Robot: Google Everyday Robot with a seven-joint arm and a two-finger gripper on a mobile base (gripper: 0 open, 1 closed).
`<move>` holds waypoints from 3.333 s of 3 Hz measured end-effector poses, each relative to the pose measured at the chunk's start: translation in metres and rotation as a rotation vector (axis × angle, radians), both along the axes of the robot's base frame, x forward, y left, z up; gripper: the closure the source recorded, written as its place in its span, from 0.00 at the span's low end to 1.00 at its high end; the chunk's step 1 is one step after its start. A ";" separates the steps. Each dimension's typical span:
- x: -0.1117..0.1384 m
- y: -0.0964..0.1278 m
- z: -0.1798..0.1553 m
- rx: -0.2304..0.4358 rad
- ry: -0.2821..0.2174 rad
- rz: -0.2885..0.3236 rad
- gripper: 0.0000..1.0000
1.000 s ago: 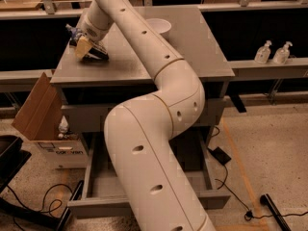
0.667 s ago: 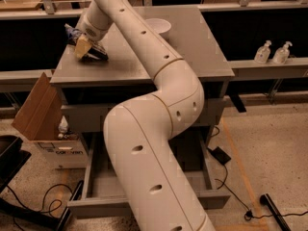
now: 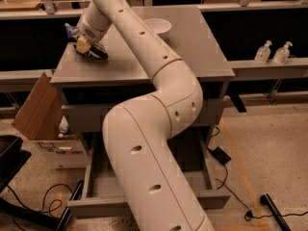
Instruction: Place blue chip bag into middle drawer
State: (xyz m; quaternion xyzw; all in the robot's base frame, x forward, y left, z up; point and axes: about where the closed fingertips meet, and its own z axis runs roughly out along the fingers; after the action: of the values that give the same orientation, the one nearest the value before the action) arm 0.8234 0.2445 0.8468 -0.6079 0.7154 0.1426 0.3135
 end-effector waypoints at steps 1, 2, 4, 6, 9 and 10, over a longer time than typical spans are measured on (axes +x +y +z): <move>-0.008 -0.014 0.026 0.026 -0.022 0.002 1.00; -0.023 -0.047 0.088 0.110 -0.104 -0.041 1.00; -0.126 -0.123 0.265 0.431 -0.295 -0.177 1.00; -0.274 -0.092 0.324 0.673 -0.410 -0.085 1.00; -0.326 -0.143 -0.078 0.659 0.332 -0.320 1.00; -0.352 -0.149 -0.123 0.601 0.398 -0.330 1.00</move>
Offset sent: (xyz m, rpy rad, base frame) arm -0.1774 -0.0925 0.0892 0.1153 -0.1224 -0.0560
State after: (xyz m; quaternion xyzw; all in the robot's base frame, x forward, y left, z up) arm 0.4711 0.0959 0.7238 -0.3267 0.7766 0.4083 0.3513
